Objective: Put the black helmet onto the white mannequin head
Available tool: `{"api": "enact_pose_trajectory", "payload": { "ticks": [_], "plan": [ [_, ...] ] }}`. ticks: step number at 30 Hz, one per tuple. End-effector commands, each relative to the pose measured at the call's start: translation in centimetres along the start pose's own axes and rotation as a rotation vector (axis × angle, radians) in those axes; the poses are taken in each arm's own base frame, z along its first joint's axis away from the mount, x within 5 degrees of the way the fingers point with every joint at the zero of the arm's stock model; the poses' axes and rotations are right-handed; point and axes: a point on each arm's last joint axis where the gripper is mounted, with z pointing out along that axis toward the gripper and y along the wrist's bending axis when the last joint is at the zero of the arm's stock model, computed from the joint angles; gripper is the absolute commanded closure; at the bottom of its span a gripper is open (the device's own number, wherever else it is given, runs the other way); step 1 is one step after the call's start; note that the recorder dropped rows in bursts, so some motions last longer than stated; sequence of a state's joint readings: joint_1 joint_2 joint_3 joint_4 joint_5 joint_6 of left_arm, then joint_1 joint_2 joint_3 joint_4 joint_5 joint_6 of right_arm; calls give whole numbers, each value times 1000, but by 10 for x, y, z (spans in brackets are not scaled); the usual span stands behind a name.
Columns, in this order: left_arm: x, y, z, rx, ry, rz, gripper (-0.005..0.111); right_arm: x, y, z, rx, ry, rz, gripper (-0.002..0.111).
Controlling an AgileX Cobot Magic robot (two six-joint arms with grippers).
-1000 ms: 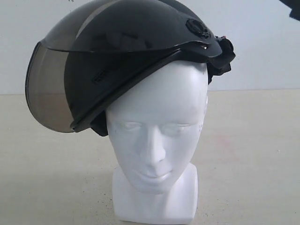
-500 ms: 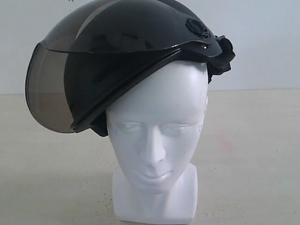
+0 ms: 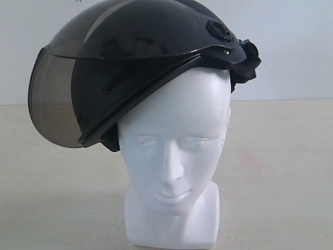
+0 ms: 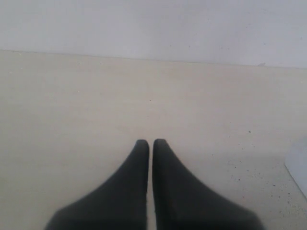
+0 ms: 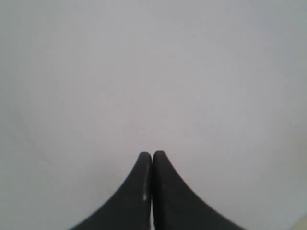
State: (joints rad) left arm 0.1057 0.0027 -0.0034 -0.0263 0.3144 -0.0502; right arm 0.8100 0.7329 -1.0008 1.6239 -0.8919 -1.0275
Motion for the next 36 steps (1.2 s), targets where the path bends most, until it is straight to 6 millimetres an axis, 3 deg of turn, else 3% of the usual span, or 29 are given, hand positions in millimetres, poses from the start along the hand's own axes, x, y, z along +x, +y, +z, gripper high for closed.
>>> {"api": "enact_pose_trajectory", "payload": {
  "ticks": [1,4,10,14,19,23,29,36],
  "plan": [
    [1,-1,0,9,2,-19,102,-1,11,2,-92,-19,240,108],
    [1,-1,0,9,2,-19,102,11,25,6,-213,47,305,108],
    [1,-1,0,9,2,-19,102,40,60,13,-536,49,-15,108],
    [1,-1,0,9,2,-19,102,42,73,8,-689,-80,-303,108],
    [1,-1,0,9,2,-19,102,34,71,15,-676,-150,-542,108],
    [1,-1,0,9,2,-19,102,40,56,38,-588,-14,-752,108],
    [1,-1,0,9,2,-19,102,46,10,78,-322,203,-721,108],
    [1,-1,0,9,2,-19,102,43,-41,90,-63,460,-716,108]
  ]
}}
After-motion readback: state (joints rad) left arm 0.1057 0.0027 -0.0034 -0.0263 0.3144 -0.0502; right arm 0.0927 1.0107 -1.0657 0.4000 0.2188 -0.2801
